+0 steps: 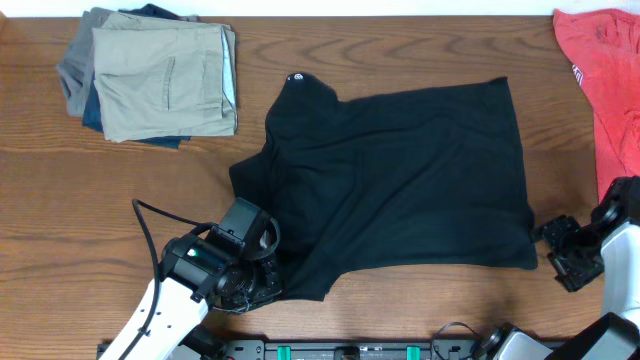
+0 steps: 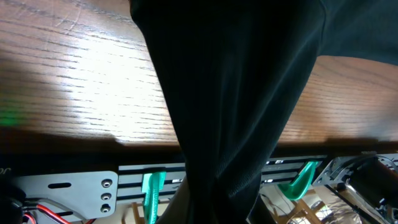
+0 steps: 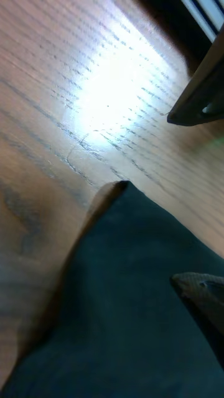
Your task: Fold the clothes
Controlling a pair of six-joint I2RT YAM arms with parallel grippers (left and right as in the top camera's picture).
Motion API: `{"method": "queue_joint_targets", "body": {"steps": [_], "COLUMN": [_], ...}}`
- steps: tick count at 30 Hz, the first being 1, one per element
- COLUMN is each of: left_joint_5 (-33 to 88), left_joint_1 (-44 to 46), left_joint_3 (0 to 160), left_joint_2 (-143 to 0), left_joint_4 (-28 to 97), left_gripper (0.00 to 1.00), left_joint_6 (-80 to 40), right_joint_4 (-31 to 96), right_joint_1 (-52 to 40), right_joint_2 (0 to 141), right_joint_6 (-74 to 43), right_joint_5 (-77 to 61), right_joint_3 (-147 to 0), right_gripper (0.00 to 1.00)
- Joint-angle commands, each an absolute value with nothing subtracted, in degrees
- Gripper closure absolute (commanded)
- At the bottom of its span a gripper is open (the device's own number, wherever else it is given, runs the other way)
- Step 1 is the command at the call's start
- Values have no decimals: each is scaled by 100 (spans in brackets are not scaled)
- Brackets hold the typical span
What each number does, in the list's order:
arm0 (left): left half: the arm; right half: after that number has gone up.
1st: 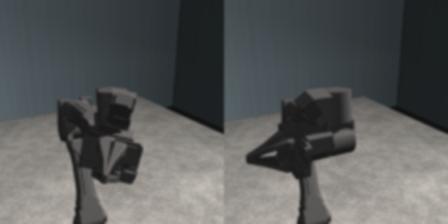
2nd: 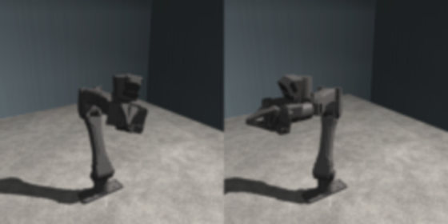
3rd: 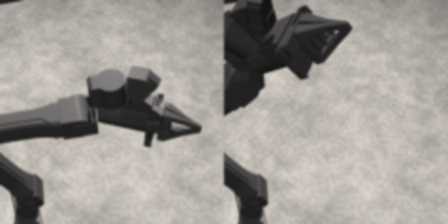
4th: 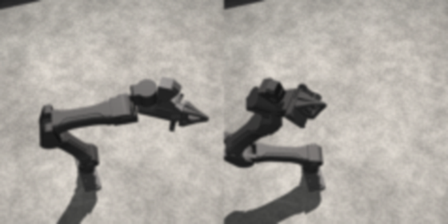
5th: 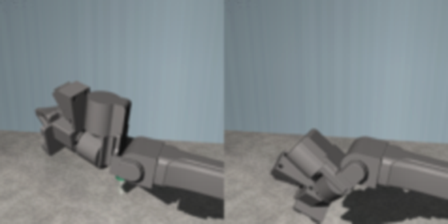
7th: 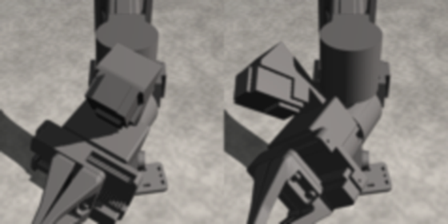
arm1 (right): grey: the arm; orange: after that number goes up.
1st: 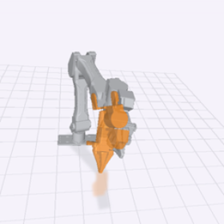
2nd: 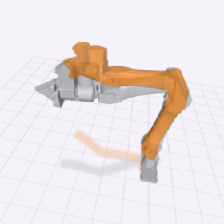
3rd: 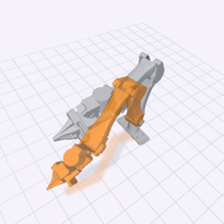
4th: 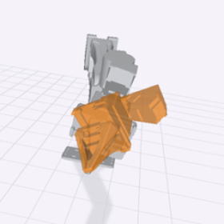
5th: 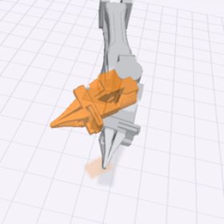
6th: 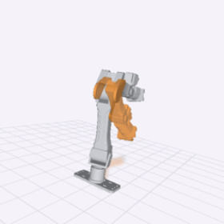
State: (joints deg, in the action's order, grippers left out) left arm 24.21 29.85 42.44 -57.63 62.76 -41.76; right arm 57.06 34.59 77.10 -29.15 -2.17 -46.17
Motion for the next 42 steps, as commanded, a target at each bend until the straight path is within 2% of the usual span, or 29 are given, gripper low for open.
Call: {"method": "queue_joint_targets", "body": {"steps": [1, 7, 12, 27, 35, 38, 40, 42], "left_joint_5": [2335, 2335, 2333, 2333, 2335, 2335, 2333, 2333], "left_joint_1": [2998, 2998, 2998, 2998, 2998, 2998, 2998, 2998], "left_joint_3": [4217, 4217, 4217, 4217, 4217, 4217, 4217, 4217], "left_joint_2": [-5721, -5721, -5721, -5721, -5721, -5721, -5721, -5721], "left_joint_4": [6296, 6292, 6292, 6101, 6099, 6099, 6099, 6097], "left_gripper": [94, 94, 94, 94, 94, 94, 94, 94], "left_joint_6": [-4080, -4077, -4077, -4075, -4056, -4056, -4056, -4056], "right_joint_4": [5474, 4860, 4663, 4174, 4112, 4091, 4056, 4018], "right_joint_1": [3496, 3496, 3496, 3485, 3485, 3485, 3485, 3485], "right_joint_2": [7706, 7717, 7717, 7736, 7968, 8077, 8147, 8219], "right_joint_6": [-3000, -3063, -3065, -3063, -3063, -3063, -3063, -3061], "right_joint_5": [-242, -242, -242, -196, -198, -217, -287, -331], "right_joint_3": [-4281, -3726, -3577, -3282, -3282, -3282, -3282, -3282], "right_gripper": [30, 34, 49, 48, 58, 57, 50, 50]}}
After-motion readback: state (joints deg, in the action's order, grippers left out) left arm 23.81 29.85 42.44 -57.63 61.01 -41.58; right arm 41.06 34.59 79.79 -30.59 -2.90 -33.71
